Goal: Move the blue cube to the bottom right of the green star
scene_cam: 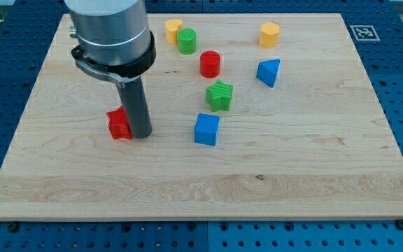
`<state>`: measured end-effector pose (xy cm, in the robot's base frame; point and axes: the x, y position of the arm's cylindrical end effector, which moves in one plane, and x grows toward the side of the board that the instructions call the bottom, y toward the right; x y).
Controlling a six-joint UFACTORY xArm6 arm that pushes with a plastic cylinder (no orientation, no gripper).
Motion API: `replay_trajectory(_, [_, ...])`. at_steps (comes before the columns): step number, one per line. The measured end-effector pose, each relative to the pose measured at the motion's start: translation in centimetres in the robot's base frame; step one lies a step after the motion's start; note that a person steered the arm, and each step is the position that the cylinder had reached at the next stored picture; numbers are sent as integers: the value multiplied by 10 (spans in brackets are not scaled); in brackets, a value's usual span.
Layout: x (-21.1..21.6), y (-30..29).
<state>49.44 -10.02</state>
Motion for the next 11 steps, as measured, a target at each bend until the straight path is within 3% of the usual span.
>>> replay_trajectory(4, [0,94])
replay_trajectory(7, [3,122])
replay_trajectory(9, [43,123])
replay_trajectory(11, [39,257])
